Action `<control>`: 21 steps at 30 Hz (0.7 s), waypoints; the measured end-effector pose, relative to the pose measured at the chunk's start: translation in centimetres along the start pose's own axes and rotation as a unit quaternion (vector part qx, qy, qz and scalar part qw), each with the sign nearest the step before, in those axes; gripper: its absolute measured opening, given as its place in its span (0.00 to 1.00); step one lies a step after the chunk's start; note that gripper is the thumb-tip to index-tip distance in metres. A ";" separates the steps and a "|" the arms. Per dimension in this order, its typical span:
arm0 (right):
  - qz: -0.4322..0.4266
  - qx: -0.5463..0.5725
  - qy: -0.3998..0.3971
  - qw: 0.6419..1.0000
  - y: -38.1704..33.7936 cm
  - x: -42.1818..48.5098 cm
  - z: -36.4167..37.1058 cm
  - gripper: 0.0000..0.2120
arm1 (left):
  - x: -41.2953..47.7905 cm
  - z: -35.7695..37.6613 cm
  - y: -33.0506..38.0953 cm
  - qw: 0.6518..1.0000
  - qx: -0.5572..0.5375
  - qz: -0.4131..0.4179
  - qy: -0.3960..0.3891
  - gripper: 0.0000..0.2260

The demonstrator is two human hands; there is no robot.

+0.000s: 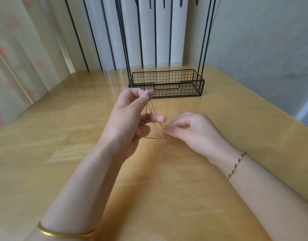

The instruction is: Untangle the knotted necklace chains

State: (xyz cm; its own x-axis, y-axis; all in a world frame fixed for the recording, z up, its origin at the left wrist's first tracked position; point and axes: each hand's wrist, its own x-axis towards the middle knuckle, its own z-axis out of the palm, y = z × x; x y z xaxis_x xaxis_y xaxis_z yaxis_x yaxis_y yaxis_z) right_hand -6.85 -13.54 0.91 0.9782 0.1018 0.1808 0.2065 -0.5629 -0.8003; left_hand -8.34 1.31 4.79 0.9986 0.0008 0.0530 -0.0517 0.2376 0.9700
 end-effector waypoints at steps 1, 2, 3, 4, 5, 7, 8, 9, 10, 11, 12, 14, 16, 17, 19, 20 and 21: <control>-0.004 0.013 0.009 1.000 0.0 0.0 -0.1 0.08 | 0.1 0.0 -0.1 1.000 0.005 -0.005 0.003 0.08; -0.007 0.020 0.015 1.000 -0.1 0.1 -0.2 0.09 | 0.1 0.0 -0.2 1.000 0.009 -0.010 0.006 0.08; -0.011 0.029 0.023 0.999 -0.2 0.1 -0.4 0.10 | 0.2 -0.1 -0.2 1.000 0.014 -0.013 0.009 0.08; -0.015 0.044 0.030 0.998 -0.3 0.1 -0.5 0.10 | 0.2 -0.1 -0.3 1.000 0.018 -0.015 0.013 0.07; -0.016 0.063 0.036 0.997 -0.5 0.0 -0.6 0.10 | 0.3 -0.1 -0.3 0.999 0.023 -0.017 0.016 0.07; -0.013 0.105 0.042 0.993 -0.8 -0.2 -0.9 0.10 | 0.4 -0.2 -0.3 0.999 0.042 -0.019 0.022 0.06; -0.010 0.124 0.043 0.991 -0.9 -0.3 -0.9 0.10 | 0.4 -0.3 -0.4 0.998 0.052 -0.020 0.027 0.06; -0.005 0.135 0.047 0.990 -1.0 -0.3 -1.0 0.10 | 0.5 -0.3 -0.4 0.997 0.063 -0.022 0.034 0.05; -0.002 0.140 0.057 0.989 -0.9 -0.2 -0.9 0.10 | 0.6 -0.4 -0.5 0.996 0.073 -0.023 0.041 0.05; 0.003 0.140 0.070 0.988 -0.7 -0.1 -0.9 0.11 | 0.7 -0.5 -0.6 0.995 0.087 -0.024 0.048 0.05; 0.007 0.140 0.086 0.986 -0.6 -0.1 -0.9 0.11 | 0.8 -0.7 -0.7 0.993 0.100 -0.024 0.053 0.06; 0.021 0.154 0.110 0.982 -0.5 0.0 -1.0 0.13 | 1.0 -0.8 -0.9 0.991 0.117 -0.030 0.058 0.06; 0.039 0.196 0.118 0.973 -0.6 0.0 -1.1 0.14 | 1.1 -0.9 -1.2 0.990 0.120 -0.045 0.056 0.06; 0.050 0.224 0.117 0.966 -0.7 -0.1 -1.1 0.14 | 1.2 -0.9 -1.3 0.990 0.118 -0.053 0.054 0.06; 0.068 0.279 0.107 0.952 -1.0 -0.1 -1.0 0.15 | 1.3 -0.9 -1.4 0.991 0.105 -0.070 0.051 0.07; 0.077 0.305 0.102 0.944 -1.1 -0.1 -0.9 0.15 | 1.4 -0.9 -1.5 0.991 0.099 -0.079 0.050 0.07; 0.086 0.335 0.100 0.933 -1.2 0.0 -0.9 0.15 | 1.4 -1.0 -1.5 0.990 0.096 -0.089 0.048 0.07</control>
State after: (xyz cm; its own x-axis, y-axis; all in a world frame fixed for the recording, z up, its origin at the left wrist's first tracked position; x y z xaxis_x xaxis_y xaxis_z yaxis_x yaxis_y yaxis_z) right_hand -7.16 -13.66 2.39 0.9886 -0.1350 0.0669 0.0793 0.0889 -0.9929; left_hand -6.83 1.89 3.15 0.9881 0.0709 -0.1363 0.1327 0.0523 0.9898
